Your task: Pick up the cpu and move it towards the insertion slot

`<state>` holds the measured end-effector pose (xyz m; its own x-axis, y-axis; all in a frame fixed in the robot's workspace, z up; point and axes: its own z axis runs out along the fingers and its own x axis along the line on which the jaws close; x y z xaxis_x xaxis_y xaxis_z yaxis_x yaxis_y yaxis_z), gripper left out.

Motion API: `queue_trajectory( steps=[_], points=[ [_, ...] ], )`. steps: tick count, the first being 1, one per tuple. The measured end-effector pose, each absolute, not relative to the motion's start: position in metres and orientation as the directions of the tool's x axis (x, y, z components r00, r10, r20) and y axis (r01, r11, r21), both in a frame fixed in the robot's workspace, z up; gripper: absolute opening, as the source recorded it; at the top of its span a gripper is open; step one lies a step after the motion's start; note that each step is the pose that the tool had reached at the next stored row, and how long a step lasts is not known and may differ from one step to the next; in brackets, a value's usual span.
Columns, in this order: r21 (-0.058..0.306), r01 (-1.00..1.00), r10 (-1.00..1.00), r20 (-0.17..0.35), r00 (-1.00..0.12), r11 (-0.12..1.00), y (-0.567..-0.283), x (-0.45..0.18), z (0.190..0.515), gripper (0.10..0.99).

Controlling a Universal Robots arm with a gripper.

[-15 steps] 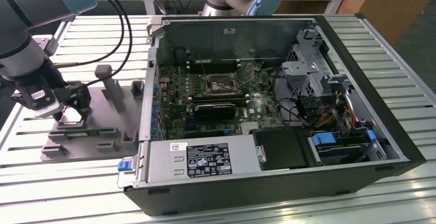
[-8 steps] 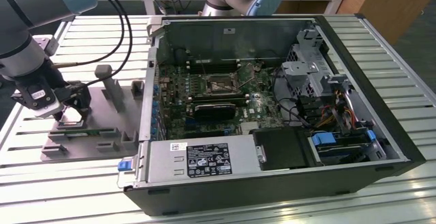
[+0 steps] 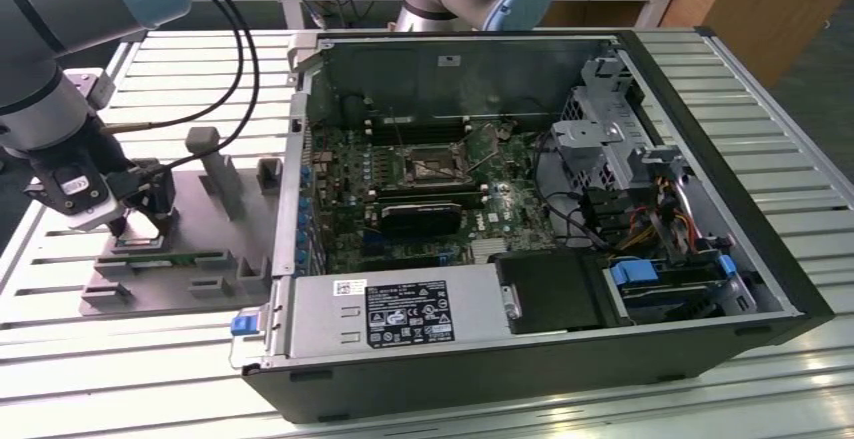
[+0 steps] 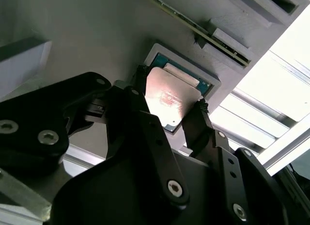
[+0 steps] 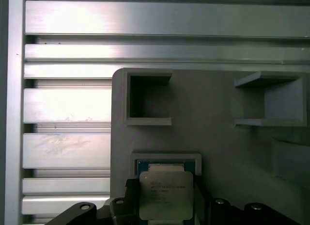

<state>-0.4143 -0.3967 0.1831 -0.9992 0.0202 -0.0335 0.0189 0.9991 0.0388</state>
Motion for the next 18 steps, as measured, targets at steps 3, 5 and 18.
queue_trajectory(
  steps=[3, 5, 18],
  points=[
    [0.039, 0.019, 0.02, -0.034, -0.999, 0.999, -0.397, -0.414, 0.183, 0.537],
    [0.039, 0.019, 0.02, -0.033, -0.999, 0.999, -0.397, -0.414, 0.184, 0.537],
    [0.039, 0.019, 0.02, -0.033, -0.999, 0.999, -0.397, -0.414, 0.209, 0.537]
  ],
)
